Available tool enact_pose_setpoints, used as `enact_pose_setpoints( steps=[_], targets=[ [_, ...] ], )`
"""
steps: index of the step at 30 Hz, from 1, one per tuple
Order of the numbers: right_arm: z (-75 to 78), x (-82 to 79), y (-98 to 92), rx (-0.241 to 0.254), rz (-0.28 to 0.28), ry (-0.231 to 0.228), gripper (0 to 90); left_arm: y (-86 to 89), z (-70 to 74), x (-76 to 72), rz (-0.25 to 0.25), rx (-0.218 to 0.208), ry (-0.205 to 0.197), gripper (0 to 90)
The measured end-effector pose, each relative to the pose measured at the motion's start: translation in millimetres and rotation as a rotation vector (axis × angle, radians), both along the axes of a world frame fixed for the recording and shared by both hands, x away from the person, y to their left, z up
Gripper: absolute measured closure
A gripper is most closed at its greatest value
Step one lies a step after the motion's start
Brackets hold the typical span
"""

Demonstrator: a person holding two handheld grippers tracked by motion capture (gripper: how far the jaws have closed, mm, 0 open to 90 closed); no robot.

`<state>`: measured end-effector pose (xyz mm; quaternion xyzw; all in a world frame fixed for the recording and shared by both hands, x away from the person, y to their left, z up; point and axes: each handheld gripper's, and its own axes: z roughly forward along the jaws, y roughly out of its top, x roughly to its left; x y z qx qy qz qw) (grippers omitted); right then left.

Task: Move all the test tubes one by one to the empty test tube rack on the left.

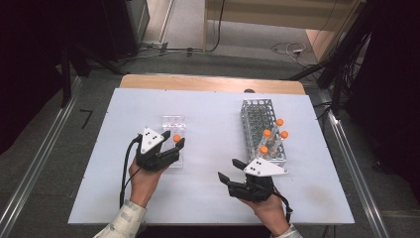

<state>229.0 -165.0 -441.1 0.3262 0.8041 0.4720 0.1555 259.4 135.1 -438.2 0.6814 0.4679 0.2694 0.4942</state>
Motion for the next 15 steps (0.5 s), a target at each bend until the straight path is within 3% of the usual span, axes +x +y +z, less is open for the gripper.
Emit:
enact_pose_setpoints(
  steps=[6, 15],
  targets=[
    [0.9, 0.1, -4.8, 0.001, -0.011, -0.009, 35.0, 10.7, 3.5, -10.0, 0.030, -0.040, 0.010, 31.4],
    [1.6, 0.2, -22.8, 0.002, -0.059, -0.017, 36.2, 27.1, 6.3, -24.0, 0.082, -0.066, 0.025, 20.7]
  ],
)
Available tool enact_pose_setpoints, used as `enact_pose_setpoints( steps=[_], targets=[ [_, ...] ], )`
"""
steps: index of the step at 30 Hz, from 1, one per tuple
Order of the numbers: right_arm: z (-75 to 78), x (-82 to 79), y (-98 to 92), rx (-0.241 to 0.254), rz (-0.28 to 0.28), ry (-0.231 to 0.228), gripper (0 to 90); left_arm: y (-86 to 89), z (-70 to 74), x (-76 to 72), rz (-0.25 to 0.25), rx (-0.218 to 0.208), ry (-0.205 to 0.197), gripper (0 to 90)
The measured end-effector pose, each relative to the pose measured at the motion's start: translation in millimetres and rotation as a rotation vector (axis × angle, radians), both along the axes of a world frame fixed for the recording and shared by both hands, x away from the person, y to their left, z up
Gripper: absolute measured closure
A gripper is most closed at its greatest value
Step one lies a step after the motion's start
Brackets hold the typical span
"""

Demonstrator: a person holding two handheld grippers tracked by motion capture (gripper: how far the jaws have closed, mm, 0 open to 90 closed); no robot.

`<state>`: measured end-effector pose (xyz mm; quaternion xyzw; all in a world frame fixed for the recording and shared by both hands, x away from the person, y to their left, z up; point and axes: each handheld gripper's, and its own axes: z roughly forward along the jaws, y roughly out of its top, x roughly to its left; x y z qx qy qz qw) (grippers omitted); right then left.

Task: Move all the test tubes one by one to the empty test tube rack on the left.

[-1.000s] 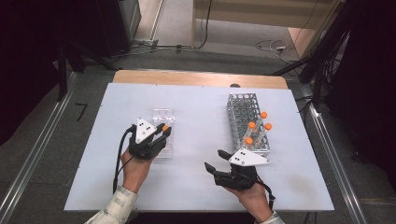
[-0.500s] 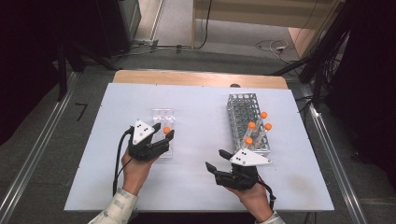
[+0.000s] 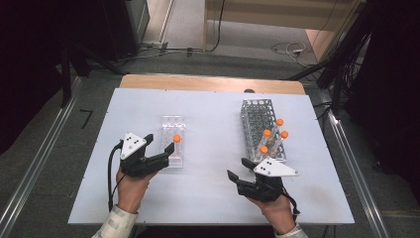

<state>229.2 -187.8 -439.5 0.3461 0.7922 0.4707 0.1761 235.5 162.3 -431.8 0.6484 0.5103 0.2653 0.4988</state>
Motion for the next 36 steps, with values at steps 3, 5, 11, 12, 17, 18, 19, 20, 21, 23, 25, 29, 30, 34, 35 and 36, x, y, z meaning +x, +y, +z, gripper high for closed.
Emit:
enact_pose_setpoints(
  steps=[3, 5, 11, 12, 17, 18, 19, 20, 21, 23, 25, 29, 30, 34, 35, 36],
  targets=[
    [0.4, 1.1, -8.5, -0.003, -0.022, -0.006, 36.4, 2.6, -1.1, -2.4, 0.013, -0.001, 0.015, 17.8],
    [1.2, 2.3, -14.0, -0.001, -0.040, -0.008, 36.7, 3.4, -3.0, -3.3, 0.016, 0.004, 0.022, 17.4],
    [3.1, 5.5, -30.3, 0.006, -0.092, -0.018, 38.7, 6.7, -6.0, -5.4, 0.021, 0.011, 0.030, 17.0],
    [2.9, 6.2, -32.9, 0.004, -0.098, -0.020, 39.9, 6.8, -6.1, -6.0, 0.021, 0.012, 0.029, 17.0],
    [3.0, 7.5, -43.8, -0.001, -0.130, -0.025, 41.9, 8.1, -5.8, -8.3, 0.019, 0.013, 0.027, 16.9],
    [3.2, 7.4, -45.7, 0.000, -0.134, -0.026, 42.0, 8.5, -5.9, -8.5, 0.020, 0.015, 0.026, 16.9],
    [3.3, 7.3, -47.3, 0.002, -0.139, -0.025, 42.1, 8.8, -6.1, -8.7, 0.021, 0.014, 0.026, 17.0],
    [3.3, 7.4, -48.9, -0.001, -0.143, -0.026, 42.1, 9.1, -6.3, -8.9, 0.021, 0.013, 0.025, 16.9],
    [3.2, 7.6, -50.2, -0.002, -0.149, -0.028, 42.3, 9.4, -6.4, -9.1, 0.022, 0.013, 0.026, 16.9],
    [2.5, 8.6, -53.1, -0.005, -0.163, -0.033, 43.0, 10.0, -6.8, -9.4, 0.022, 0.015, 0.027, 17.0],
    [1.1, 10.2, -55.5, -0.004, -0.183, -0.033, 44.5, 10.6, -7.0, -9.5, 0.024, 0.014, 0.027, 17.0],
    [-4.6, 15.9, -58.3, -0.005, -0.218, -0.037, 48.9, 10.1, -7.7, -9.4, 0.024, 0.014, 0.030, 17.0],
    [-6.1, 18.0, -58.9, -0.005, -0.222, -0.039, 50.1, 9.8, -7.7, -9.4, 0.024, 0.015, 0.030, 17.0],
    [-10.5, 26.3, -58.1, 0.009, -0.234, -0.036, 54.7, 9.7, -7.8, -9.2, 0.025, 0.018, 0.030, 17.0],
    [-11.0, 27.7, -57.3, 0.010, -0.234, -0.038, 55.3, 10.3, -7.9, -8.9, 0.027, 0.019, 0.032, 17.0],
    [-11.4, 28.9, -56.6, 0.010, -0.235, -0.038, 56.3, 10.9, -8.1, -8.7, 0.029, 0.019, 0.032, 17.0]
  ],
)
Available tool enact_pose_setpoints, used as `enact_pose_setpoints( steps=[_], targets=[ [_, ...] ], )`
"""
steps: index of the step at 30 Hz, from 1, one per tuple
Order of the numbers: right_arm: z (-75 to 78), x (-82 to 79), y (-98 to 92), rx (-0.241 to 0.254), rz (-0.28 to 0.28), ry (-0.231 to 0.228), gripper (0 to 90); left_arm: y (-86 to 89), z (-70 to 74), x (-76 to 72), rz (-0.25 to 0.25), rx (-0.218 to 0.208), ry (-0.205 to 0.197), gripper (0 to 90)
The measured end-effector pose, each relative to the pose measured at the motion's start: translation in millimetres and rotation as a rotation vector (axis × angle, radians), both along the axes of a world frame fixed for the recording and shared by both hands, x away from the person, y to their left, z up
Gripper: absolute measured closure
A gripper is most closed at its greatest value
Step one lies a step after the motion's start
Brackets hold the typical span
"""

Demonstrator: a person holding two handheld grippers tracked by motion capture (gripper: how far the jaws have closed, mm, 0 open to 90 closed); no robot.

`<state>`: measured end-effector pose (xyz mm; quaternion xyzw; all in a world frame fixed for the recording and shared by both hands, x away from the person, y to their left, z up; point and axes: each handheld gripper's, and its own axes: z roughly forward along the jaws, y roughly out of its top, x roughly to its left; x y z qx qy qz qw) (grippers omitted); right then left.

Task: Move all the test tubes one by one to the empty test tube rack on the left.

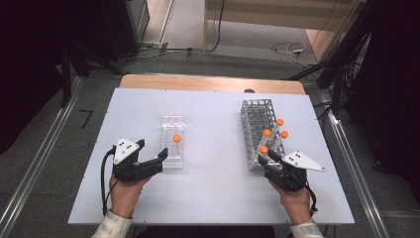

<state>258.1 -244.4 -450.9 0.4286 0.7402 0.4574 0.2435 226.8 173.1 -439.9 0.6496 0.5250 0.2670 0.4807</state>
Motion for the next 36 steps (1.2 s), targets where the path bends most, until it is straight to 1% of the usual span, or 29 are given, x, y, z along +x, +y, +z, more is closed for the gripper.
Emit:
enact_pose_setpoints(
  steps=[1, 9, 10, 11, 12, 19, 23, 26, 27, 29, 32, 33, 34, 36],
  targets=[
    [0.0, 0.0, 0.0, 0.000, 0.000, 0.000, 56.3, 0.6, -0.1, 0.2, 0.001, 0.001, 0.000, 17.0],
    [-3.1, 4.7, 7.2, -0.021, 0.013, -0.008, 64.7, 1.3, -0.5, 0.4, 0.004, -0.003, 0.001, 17.0],
    [-4.0, 5.5, 8.4, -0.026, 0.013, -0.007, 67.1, 1.2, -0.6, 0.5, 0.002, -0.001, 0.002, 17.0],
    [-4.0, 5.5, 8.4, -0.026, 0.013, -0.007, 67.1, 1.1, -0.6, 0.5, 0.002, 0.001, 0.003, 17.0],
    [-4.3, 6.0, 8.8, -0.027, 0.010, -0.009, 69.9, 0.9, -0.6, 0.6, 0.002, 0.000, 0.005, 17.0],
    [-2.2, 5.8, 7.9, -0.023, 0.005, -0.021, 71.4, 1.0, -0.3, 0.7, 0.002, 0.000, 0.004, 17.0],
    [3.6, 4.7, 6.3, -0.004, 0.001, -0.039, 71.6, 0.9, 0.0, 0.5, 0.001, -0.001, 0.002, 17.0],
    [10.4, 2.4, 5.9, 0.005, 0.001, -0.061, 71.7, 0.7, 0.5, 0.1, 0.001, -0.003, -0.001, 17.0],
    [15.4, 0.7, 5.4, 0.016, 0.005, -0.071, 71.8, 0.5, 0.7, 0.0, 0.001, -0.004, -0.002, 17.0],
    [17.9, -0.6, 5.3, 0.017, 0.002, -0.076, 71.7, 0.3, 1.0, -0.2, 0.002, -0.006, -0.005, 17.0],
    [25.8, -4.4, 4.0, 0.027, 0.003, -0.104, 71.8, 0.7, 2.0, -0.6, 0.002, -0.005, -0.006, 17.0],
    [30.9, -7.0, 3.0, 0.035, 0.002, -0.119, 71.8, 0.7, 2.3, -0.7, 0.002, -0.007, -0.006, 17.1],
    [30.9, -7.0, 3.0, 0.035, 0.002, -0.119, 71.8, 0.7, 2.4, -0.8, 0.001, -0.008, -0.007, 17.1],
    [35.7, -9.8, 1.7, 0.047, 0.006, -0.133, 71.9, 0.6, 2.5, -0.9, -0.001, -0.008, -0.009, 17.1]
  ],
)
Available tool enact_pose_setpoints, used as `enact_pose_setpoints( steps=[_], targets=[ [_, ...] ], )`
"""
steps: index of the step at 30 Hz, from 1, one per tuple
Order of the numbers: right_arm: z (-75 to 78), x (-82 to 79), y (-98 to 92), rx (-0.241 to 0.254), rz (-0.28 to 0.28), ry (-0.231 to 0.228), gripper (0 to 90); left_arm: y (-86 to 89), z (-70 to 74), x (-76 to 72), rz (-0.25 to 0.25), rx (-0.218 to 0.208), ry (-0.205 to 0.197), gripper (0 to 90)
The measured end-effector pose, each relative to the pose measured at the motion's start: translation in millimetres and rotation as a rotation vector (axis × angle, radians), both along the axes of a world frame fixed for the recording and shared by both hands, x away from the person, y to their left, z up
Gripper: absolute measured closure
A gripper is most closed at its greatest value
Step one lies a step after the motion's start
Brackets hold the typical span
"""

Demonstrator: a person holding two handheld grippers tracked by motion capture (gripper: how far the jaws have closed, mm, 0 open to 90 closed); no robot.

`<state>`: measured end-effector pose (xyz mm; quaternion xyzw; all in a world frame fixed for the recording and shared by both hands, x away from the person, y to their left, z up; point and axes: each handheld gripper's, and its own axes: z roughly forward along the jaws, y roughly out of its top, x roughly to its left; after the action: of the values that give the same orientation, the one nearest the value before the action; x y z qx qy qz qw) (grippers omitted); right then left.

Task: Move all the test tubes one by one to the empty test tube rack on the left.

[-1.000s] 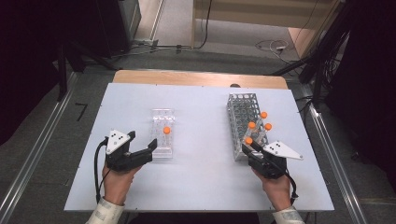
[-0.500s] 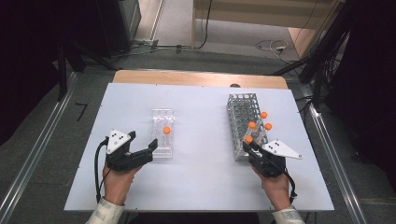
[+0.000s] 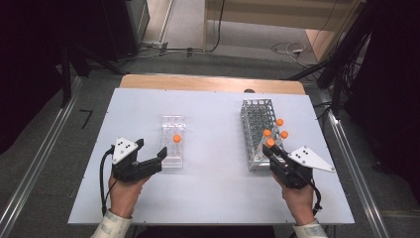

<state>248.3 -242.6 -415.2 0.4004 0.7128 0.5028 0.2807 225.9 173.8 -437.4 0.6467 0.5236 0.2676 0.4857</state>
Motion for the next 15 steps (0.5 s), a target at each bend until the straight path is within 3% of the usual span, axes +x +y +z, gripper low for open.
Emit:
enact_pose_setpoints(
  steps=[6, 15],
  targets=[
    [12.4, -10.2, 3.7, 0.017, 0.036, -0.028, 72.0, -0.7, 1.6, -1.0, -0.002, -0.003, -0.006, 17.3],
    [8.2, -15.6, 18.2, 0.010, 0.098, -0.006, 72.0, -3.5, 6.0, -4.3, -0.016, -0.004, -0.021, 17.7]
  ],
)
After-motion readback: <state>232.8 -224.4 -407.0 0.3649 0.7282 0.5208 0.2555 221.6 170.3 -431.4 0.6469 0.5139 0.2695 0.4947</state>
